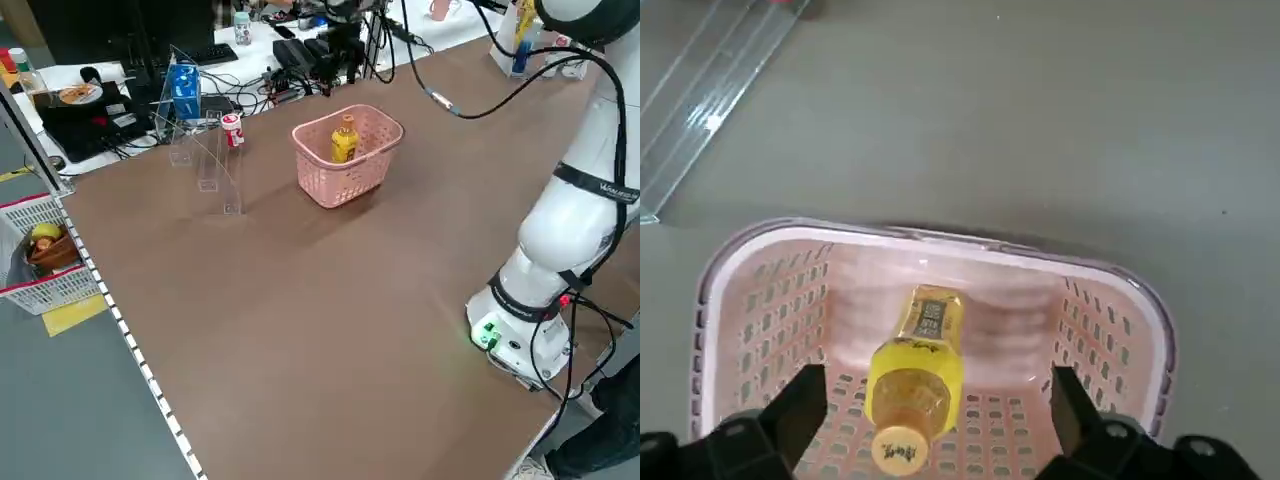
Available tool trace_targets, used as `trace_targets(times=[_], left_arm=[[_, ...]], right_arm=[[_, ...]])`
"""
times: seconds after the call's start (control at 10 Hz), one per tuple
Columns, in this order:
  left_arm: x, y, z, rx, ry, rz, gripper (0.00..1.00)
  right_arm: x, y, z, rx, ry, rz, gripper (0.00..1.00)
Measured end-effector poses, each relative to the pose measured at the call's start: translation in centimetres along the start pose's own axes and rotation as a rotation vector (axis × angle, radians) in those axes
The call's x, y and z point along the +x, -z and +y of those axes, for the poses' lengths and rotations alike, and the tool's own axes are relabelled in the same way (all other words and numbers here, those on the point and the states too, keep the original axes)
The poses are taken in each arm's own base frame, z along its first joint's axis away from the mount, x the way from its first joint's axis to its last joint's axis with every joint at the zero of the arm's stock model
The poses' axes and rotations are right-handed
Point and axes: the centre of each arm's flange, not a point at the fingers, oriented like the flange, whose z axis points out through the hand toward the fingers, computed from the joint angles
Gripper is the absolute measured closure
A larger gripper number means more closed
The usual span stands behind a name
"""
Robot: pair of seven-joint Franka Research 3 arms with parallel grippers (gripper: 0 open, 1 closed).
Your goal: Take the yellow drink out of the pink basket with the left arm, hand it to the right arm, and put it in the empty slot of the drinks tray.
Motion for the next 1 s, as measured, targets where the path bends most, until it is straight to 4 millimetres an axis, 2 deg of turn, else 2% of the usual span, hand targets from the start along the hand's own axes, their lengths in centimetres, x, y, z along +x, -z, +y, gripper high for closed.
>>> trace_targets(times=[0.3, 0.6, 1.0], left_arm=[[-0.7, -1.1, 0.7, -0.002, 0.021, 0.009, 0.0], [-1.9, -2.7, 0.3, -0.004, 0.025, 0.023, 0.0], [-2.9, -2.9, 0.1, -0.003, 0.025, 0.02, 0.0]], right_arm=[[0.0, 0.0, 0.0, 0.0, 0.0, 0.0, 0.01], [0.0, 0.0, 0.0, 0.0, 0.0, 0.0, 0.01], [0.0, 0.0, 0.0, 0.0, 0.0, 0.0, 0.01]])
